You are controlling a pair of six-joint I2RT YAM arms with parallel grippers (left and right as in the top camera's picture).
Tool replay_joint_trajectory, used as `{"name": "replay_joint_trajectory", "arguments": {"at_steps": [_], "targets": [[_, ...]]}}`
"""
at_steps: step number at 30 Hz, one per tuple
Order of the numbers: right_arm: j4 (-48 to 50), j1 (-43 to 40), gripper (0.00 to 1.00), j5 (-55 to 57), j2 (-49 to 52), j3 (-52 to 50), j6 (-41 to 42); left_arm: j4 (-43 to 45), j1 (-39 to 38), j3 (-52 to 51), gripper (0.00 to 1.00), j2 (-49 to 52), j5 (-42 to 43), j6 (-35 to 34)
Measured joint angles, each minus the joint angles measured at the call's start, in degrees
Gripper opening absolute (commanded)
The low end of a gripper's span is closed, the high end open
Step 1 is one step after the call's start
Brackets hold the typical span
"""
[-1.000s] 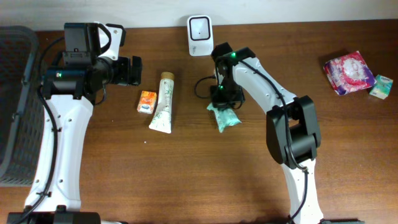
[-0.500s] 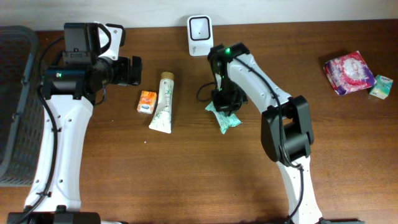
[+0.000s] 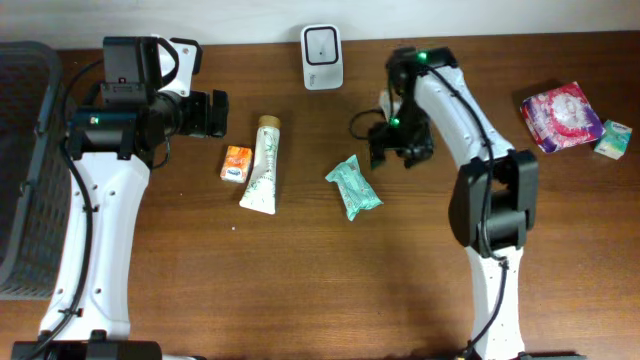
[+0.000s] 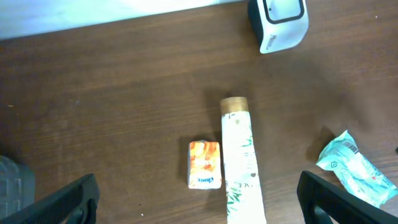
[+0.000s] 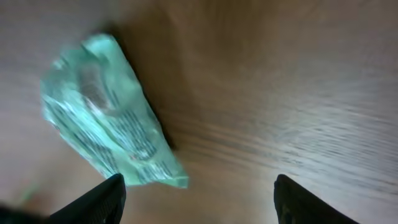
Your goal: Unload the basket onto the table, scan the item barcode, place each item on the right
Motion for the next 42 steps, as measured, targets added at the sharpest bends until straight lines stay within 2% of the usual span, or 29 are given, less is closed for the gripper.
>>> {"name": "replay_joint_trajectory", "arguments": {"at_steps": [2,5,6,7,9,11,14,16,18,19,22,26,32,34,38,42], "targets": [[3.15,-1.09,0.66,-10.05,0.2,-7.28,-7.41,-0.11,0.0,0.0,0.99,0.0,0.0,0.0],[6.21,-0.87,0.58,-16.31,0.2,-12.46,-10.93,-0.04,0.0,0.0,0.99,-0.02,0.0,0.0],[7.54,-0.81,0.46,-17.64,0.22,-15.02,-11.56,-0.04,0.0,0.0,0.99,0.0,0.0,0.0],[8.11,-0.66,0.4,-18.84,0.22,-16.24,-12.0,-0.04,0.0,0.0,0.99,0.0,0.0,0.0],[10.21,-0.31,0.13,-20.96,-0.04,-18.56,-12.13,-0.04,0.0,0.0,0.99,0.0,0.0,0.0],[11.41,0.52,0.04,-22.69,-0.13,-19.89,-12.02,-0.04,0.0,0.0,0.99,-0.02,0.0,0.0],[13.86,1.77,0.04,-23.65,-0.39,-18.45,-6.73,-0.04,0.0,0.0,0.99,0.0,0.0,0.0],[12.33,1.88,0.04,-22.56,0.35,-10.51,-5.81,-0.02,0.0,0.0,0.99,0.0,-0.02,0.0],[11.85,2.45,0.04,-22.36,0.15,3.17,-8.57,0.0,0.0,0.0,0.99,0.0,0.0,0.0],[11.58,3.08,0.04,-22.16,0.22,6.88,-10.56,-0.02,0.0,0.0,0.99,0.0,0.02,0.0],[12.28,10.4,0.04,-11.04,0.22,18.01,-17.0,-0.04,0.0,0.0,0.99,-0.02,0.0,-0.02],[12.22,14.73,0.04,-4.26,0.22,18.12,-22.75,-0.04,0.0,0.0,0.99,0.0,0.0,0.0],[8.41,13.09,0.04,-2.62,0.22,18.12,-23.98,-0.02,0.0,0.0,0.99,0.0,0.0,0.0],[6.36,11.93,0.04,-4.61,0.22,18.12,-24.06,-0.04,0.0,0.0,0.99,-0.02,0.0,0.0],[1.88,9.03,0.04,-16.59,0.22,18.12,-32.54,-0.02,0.0,0.0,0.99,0.0,0.0,0.0],[1.86,9.03,0.04,-18.45,0.22,18.12,-34.25,-0.04,0.0,0.0,0.99,0.0,0.0,0.0]]}}
